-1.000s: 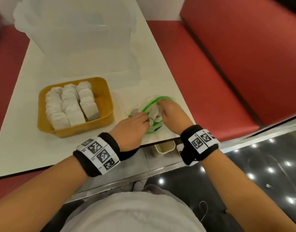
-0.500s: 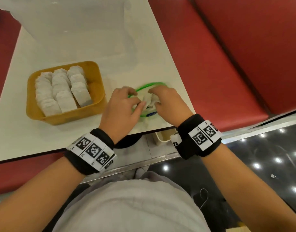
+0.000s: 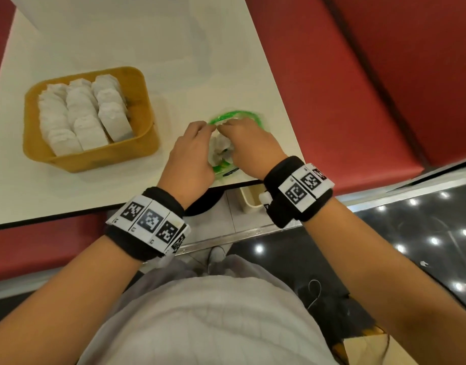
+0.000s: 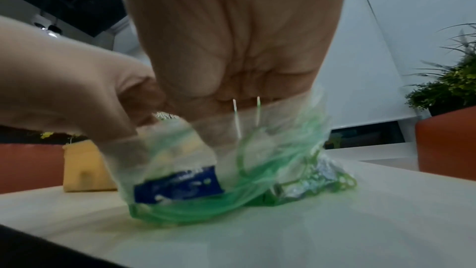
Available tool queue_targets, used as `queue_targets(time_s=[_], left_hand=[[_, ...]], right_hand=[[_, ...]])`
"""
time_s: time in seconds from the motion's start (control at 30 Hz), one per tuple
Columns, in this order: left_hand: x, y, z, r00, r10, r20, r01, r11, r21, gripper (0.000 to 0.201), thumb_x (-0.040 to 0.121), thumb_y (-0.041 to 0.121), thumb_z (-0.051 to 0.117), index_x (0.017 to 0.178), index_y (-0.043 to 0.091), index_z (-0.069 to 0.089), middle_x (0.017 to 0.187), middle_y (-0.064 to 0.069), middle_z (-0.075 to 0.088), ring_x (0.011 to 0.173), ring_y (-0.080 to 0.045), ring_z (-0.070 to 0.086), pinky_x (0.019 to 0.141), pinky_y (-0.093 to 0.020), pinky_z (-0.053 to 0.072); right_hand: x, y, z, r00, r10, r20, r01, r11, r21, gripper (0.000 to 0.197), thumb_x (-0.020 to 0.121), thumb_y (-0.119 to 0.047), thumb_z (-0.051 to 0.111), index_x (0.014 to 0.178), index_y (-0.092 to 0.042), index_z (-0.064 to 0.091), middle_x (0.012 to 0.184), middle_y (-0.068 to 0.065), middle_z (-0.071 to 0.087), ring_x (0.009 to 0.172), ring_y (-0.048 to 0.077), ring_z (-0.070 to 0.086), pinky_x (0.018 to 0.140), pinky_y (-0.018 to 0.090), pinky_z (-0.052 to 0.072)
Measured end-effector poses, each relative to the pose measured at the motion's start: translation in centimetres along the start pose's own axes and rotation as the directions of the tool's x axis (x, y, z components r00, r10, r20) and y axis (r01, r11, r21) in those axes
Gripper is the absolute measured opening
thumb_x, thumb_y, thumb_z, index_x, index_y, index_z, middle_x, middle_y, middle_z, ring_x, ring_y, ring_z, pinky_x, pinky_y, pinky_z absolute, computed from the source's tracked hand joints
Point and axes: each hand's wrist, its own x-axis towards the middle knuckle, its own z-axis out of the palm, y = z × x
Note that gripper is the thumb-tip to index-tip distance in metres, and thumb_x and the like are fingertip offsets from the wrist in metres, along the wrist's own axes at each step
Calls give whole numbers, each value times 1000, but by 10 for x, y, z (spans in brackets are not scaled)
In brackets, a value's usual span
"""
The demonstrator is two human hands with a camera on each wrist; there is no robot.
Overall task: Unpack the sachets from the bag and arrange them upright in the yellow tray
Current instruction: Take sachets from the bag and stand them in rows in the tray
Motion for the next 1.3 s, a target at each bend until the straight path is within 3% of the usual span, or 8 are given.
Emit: queue_targets(time_s=[0.13,0.3,0.43,0.6,0.83,1.07,1.17,1.3], left_hand=[[-3,1,4,1000,4,-7,-4,1000,5,69,76,-9,56,141,8,43,143,-12,40,122,-36,48,101,-41,42],[-1,2,-4,999,-39,3,39,999,-12,66,77,-4,60,140,7,44,141,-11,41,125,-32,47,104,-35,38],[5,2,-16,998,-55,40,57,997,-48,60,84,13,66,140,12,46,141,-10,44,128,-28,45,105,-33,34],[12,7,-31,995,-57,-81,36,971,-236,48,91,34,62,135,16,53,139,-2,52,129,-18,46,107,-36,37],[23,24,-37,989,-126,-76,44,749,-661,15,90,24,65,103,17,69,98,-4,74,93,-17,71,88,-40,56],[28,19,-41,971,-237,-24,109,530,-841,2,91,9,64,90,8,64,86,-8,72,71,-12,72,65,-21,55],[30,16,-40,969,-248,2,129,497,-858,8,94,12,60,91,12,67,85,-4,71,70,-8,69,66,-19,54],[34,8,-47,942,-336,21,152,369,-917,12,98,14,54,97,11,66,87,-3,68,72,-11,65,67,-20,54]], right_hand=[[7,3,0,999,54,-4,-54,996,-68,23,88,-10,55,109,-11,66,109,8,63,105,28,58,72,34,45],[0,5,-15,979,109,-175,-46,944,326,13,85,-18,64,91,-11,73,85,3,69,81,22,62,75,35,51],[-9,10,-24,938,238,-252,-15,756,655,7,82,-9,66,84,-11,73,71,0,64,68,13,59,62,29,52],[-16,15,-31,938,321,-129,-48,489,871,6,88,-7,62,89,-10,68,78,8,63,71,14,59,55,25,51],[-19,-3,-40,967,235,-96,20,305,952,11,95,-7,54,98,-7,65,89,10,67,80,17,64,66,26,52],[-32,-6,-35,930,365,44,-51,10,999,9,87,-2,65,94,-6,62,84,8,68,71,14,67,64,24,57],[-31,-6,-37,897,443,-6,-25,64,998,12,85,5,65,82,-6,62,74,5,64,64,11,63,59,20,54],[-25,10,-47,806,556,-202,8,332,943,17,83,5,62,79,-10,67,76,7,64,70,16,63,66,32,59]])
